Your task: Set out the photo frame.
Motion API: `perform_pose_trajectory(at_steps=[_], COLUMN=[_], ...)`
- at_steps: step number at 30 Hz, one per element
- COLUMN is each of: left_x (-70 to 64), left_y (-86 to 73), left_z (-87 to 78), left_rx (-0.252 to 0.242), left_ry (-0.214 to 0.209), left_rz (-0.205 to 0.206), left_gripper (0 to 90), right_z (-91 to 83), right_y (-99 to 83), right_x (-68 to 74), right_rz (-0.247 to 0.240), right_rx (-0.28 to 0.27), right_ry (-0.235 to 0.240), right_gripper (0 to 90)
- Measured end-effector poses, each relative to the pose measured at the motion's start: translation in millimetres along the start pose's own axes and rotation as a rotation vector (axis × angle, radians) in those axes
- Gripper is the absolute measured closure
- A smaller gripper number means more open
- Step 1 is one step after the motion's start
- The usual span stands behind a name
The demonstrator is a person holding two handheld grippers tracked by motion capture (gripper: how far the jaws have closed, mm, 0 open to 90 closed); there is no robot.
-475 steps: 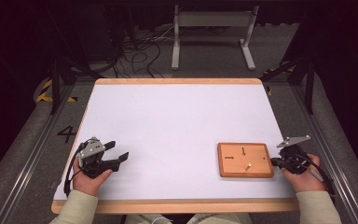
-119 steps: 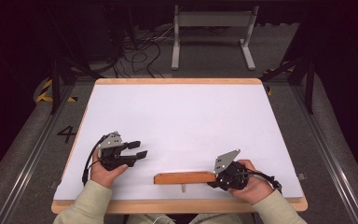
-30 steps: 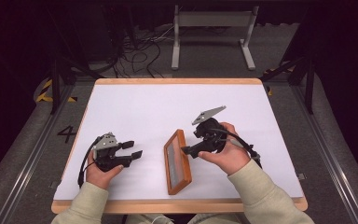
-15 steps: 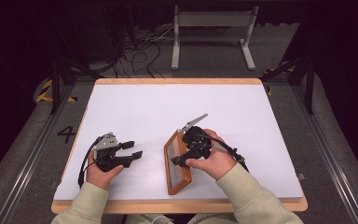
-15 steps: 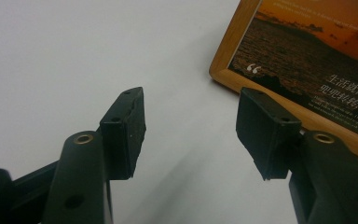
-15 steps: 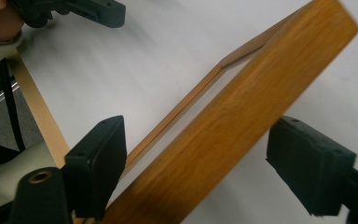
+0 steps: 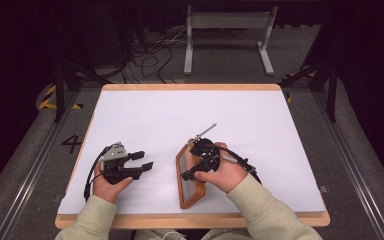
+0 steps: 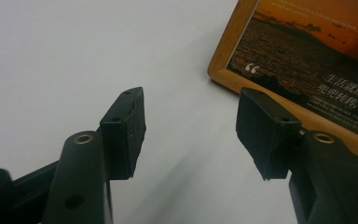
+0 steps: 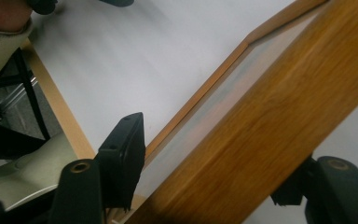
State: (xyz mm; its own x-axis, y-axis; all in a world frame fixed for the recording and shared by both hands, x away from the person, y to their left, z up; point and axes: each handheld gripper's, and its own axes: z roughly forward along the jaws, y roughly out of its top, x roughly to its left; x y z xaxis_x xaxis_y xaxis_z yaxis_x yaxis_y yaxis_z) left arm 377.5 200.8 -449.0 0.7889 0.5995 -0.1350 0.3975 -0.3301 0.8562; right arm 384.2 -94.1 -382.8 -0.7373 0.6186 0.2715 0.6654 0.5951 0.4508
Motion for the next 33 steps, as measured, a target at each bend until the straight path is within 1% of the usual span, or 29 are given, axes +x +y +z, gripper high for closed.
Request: perform_pose_trajectory(at_steps=[2, 5, 9, 11, 12, 14, 17, 19, 21, 25, 26, 27, 29, 33], left_x=[0.0, -0.1, 0.0, -0.2, -0.2, -0.1, 0.1, 0.3, 0.5, 0.2, 0.3, 0.4, 0.5, 0.6], left_y=[0.0, 0.1, 0.0, 0.0, 0.0, 0.0, 0.0, -0.2, -0.3, -0.3, -0.2, -0.2, -0.2, -0.2], left_z=[0.0, 0.0, -0.1, -0.5, -0.6, -0.7, -1.0, -1.3, -1.4, -1.3, -1.3, -1.3, -1.2, -0.8], left_rx=[0.000, 0.000, -0.001, 0.000, 0.000, 0.000, -0.001, -0.002, -0.002, -0.003, -0.002, -0.002, -0.002, -0.002], left_ry=[0.000, 0.000, 0.000, 0.000, 0.000, 0.000, 0.001, 0.002, 0.002, 0.002, 0.003, 0.003, 0.004, 0.004], left_rz=[0.000, 0.000, 0.001, -0.005, -0.005, -0.004, -0.004, -0.008, -0.009, -0.011, -0.009, -0.009, -0.008, -0.007], left_gripper=[43.0, 43.0, 43.1, 43.1, 43.1, 43.1, 43.1, 43.1, 43.1, 43.1, 43.1, 43.1, 43.1, 43.1], right_z=[-0.3, -1.9, -3.2, -4.9, -6.5, -8.9, -9.7, -11.3, -14.2, -21.5, -24.1, -26.9, -33.1, -45.4], right_y=[-0.3, -0.4, 0.5, 1.2, 1.7, 2.9, 4.1, 4.5, 5.1, 7.1, 7.8, 8.6, 10.6, 17.8], right_x=[-0.3, 0.9, 2.9, 3.0, 2.8, 2.5, 1.8, 1.8, 3.6, 9.3, 10.0, 10.3, 10.4, 11.5], right_rz=[0.000, 0.013, 0.000, -0.005, -0.011, -0.006, 0.004, 0.004, -0.013, -0.083, -0.114, -0.129, -0.165, -0.284], right_rx=[0.001, 0.005, 0.009, 0.009, 0.005, 0.009, 0.013, 0.009, 0.007, 0.014, 0.018, 0.019, 0.017, 0.035], right_ry=[-0.001, -0.016, -0.041, -0.050, -0.057, -0.053, -0.040, -0.019, -0.021, -0.070, -0.084, -0.093, -0.100, -0.103], right_gripper=[40.5, 45.4, 49.2, 54.1, 58.6, 64.0, 65.6, 68.1, 70.4, 71.4, 71.4, 71.4, 71.5, 71.6])
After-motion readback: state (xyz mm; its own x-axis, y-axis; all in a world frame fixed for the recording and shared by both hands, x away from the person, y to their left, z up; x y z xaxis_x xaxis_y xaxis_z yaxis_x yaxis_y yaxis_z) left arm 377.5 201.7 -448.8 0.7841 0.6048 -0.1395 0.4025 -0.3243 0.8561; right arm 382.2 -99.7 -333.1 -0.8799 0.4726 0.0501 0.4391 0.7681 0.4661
